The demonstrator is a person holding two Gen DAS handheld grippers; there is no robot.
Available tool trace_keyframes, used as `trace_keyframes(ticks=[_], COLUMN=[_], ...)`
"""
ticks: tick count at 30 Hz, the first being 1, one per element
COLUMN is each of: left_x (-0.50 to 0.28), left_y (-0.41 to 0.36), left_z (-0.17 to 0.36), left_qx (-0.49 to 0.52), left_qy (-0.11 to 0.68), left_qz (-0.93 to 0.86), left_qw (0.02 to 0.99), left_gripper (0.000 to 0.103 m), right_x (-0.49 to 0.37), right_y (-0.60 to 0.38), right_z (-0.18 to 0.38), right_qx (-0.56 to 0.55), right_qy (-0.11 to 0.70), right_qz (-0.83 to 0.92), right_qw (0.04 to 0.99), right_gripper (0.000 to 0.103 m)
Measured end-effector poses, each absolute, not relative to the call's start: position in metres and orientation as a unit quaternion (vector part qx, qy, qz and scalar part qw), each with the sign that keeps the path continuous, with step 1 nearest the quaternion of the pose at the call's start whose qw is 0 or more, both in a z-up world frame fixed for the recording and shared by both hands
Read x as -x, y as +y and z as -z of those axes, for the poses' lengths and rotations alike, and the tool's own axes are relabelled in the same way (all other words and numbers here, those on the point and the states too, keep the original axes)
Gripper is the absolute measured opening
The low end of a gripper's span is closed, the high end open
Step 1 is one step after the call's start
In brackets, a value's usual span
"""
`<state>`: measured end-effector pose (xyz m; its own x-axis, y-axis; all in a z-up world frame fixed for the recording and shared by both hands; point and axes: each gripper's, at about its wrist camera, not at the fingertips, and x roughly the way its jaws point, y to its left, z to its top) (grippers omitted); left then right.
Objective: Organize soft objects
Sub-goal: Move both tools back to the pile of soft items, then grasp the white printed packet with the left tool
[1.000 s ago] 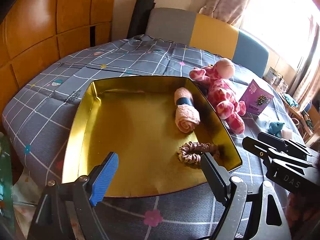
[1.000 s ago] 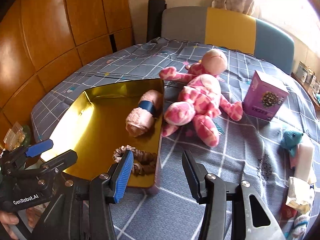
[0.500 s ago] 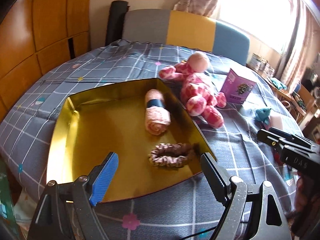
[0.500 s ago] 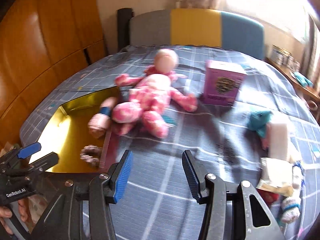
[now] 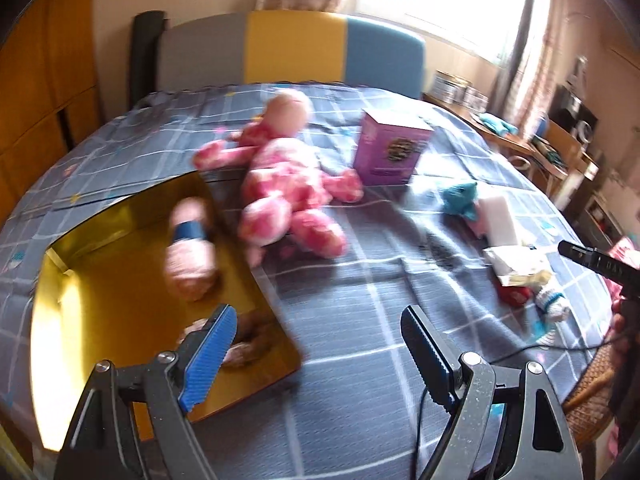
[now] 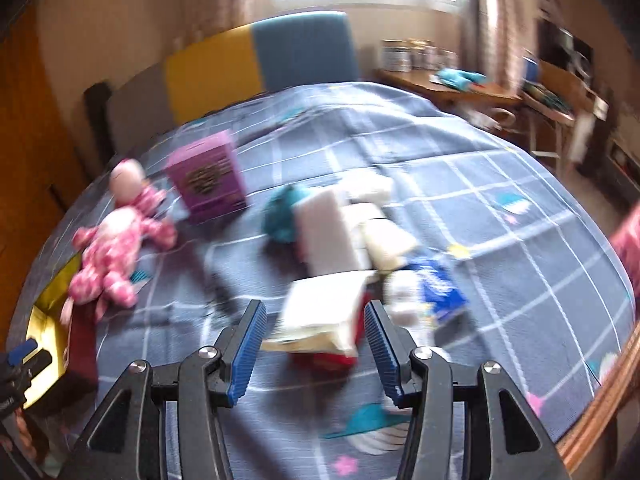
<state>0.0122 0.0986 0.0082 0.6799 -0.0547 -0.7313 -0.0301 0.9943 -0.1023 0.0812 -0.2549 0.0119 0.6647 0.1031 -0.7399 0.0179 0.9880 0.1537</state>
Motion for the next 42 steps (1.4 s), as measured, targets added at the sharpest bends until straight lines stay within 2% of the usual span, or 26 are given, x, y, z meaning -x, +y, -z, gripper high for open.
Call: trace_keyframes(ticks=[9,13,18,32,34,36,42], left_x=[-0.06,-0.08,-0.11,-0.18,-0.186,-0.191,-0.186], left_y=[0.029,-0.001,-0.048,-0.166,-0.174,-0.181,-0.176], left_z=[-0.004,-0.002,0.003,0.038,0.045,0.053,0.061], left_qx=[0.037,0.04,0.043,0.034,0.029,0.023,0.025], left_qy=[0.427,0.438,0.46,0.523,0.53,0.535,0.529], left_qz=[0.097,0.133,0.174,0.231,0.23,0.229,0.245], left_qw=[0.899,0.888,0.87,0.82,0.816,0.813,0.812], left_gripper=[0.085,0.085,0.091,0.091,0.088,0.064,0.059], right_x=[-0.075,-0.076,-0.073,-0.07,-0.07,-0.07,-0.074], right_y=[-0.331,-0.341,-0.348,-0.36,-0.36,-0.361,-0.358], right_z=[-0.002,0.004,0.005,0.008,0.009,0.009,0.01], right_qx=[-0.177,-0.21,-0.245,-0.29,-0.291,-0.293,-0.283], right_qy=[0.412,0.416,0.401,0.383,0.385,0.385,0.4], right_qz=[0.03,0.02,0.011,-0.002,-0.002,-0.002,0.0], right_qw=[0.893,0.885,0.883,0.877,0.876,0.875,0.872], right_gripper=[0.057,0.058,0.06,0.063,0.063,0.063,0.063])
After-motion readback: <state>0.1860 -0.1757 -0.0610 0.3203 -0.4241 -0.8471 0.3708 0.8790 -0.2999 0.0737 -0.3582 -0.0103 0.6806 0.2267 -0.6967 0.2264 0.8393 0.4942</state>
